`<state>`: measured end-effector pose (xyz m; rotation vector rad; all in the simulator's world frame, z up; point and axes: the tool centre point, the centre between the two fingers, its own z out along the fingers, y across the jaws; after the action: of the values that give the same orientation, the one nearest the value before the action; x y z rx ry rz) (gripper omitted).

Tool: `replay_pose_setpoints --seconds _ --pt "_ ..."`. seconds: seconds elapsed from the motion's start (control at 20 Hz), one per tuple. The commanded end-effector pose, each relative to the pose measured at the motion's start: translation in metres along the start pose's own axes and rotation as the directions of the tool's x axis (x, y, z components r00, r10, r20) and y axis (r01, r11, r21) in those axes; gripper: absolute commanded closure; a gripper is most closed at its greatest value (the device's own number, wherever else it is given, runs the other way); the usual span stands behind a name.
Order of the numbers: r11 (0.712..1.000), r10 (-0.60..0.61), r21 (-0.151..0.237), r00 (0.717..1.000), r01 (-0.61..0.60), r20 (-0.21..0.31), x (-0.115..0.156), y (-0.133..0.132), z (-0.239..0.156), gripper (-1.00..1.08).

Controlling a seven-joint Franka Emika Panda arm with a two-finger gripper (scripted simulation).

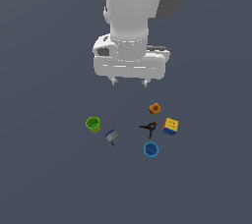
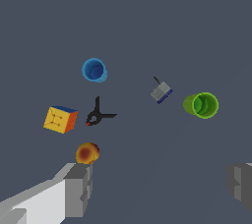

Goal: Pick up a designated object from a clutter of objects.

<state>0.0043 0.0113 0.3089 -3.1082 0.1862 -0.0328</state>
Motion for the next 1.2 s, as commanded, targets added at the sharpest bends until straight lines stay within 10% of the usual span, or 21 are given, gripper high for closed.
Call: replay_pose_setpoints --seconds 0.0,0.55,1.15 --pt "1.000 0.027 0.001 1.000 -0.027 0.002 0.002 -0.004 0.008 -0.92" --pt "0.974 0.228 0.004 0.974 -0.228 0.012 0.013 -0.035 0.070 -0.92" --pt "0.881 0.474 -0.010 0.881 -0.474 0.016 0.015 -0.071 0.152 -0.92"
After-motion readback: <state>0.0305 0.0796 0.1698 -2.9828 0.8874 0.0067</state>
